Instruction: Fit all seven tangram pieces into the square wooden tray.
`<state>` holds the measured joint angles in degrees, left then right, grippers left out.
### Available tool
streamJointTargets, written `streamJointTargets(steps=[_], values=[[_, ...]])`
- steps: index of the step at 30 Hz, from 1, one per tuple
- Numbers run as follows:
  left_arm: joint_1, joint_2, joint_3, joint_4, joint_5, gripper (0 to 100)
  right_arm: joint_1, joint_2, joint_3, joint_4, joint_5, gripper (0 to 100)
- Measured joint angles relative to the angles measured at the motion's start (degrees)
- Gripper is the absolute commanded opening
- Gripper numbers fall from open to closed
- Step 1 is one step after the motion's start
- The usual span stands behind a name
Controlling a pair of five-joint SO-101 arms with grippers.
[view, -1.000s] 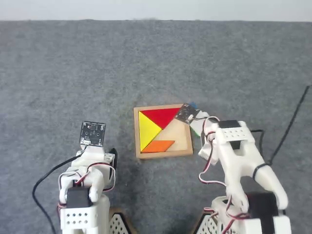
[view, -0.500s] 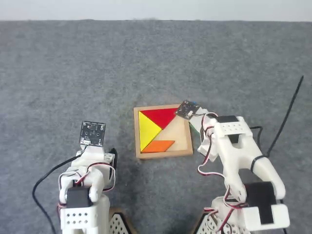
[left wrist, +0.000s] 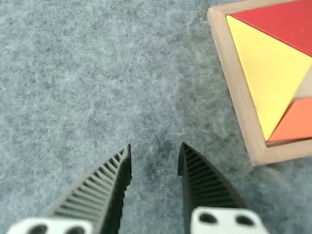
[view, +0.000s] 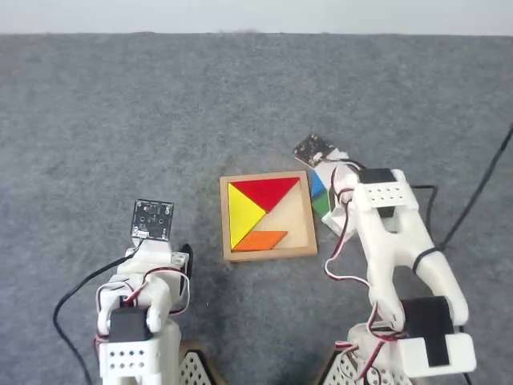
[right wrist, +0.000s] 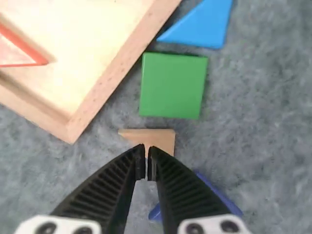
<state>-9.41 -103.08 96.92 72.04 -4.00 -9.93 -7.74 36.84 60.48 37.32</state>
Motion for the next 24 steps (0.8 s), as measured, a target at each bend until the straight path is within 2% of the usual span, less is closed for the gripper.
streamJointTargets(steps=[4,7,24], values=[[0.0,0.0,0.0,0.0,0.0,15,0.1,0.0,-1.3,2.7,0.0,19.1],[0.0,0.0,0.0,0.0,0.0,15,-0.1,0.0,-1.3,3.1,3.6,23.2],[0.0,0.0,0.0,0.0,0.0,15,-1.8,0.1,4.1,-2.6,11.2,23.1]])
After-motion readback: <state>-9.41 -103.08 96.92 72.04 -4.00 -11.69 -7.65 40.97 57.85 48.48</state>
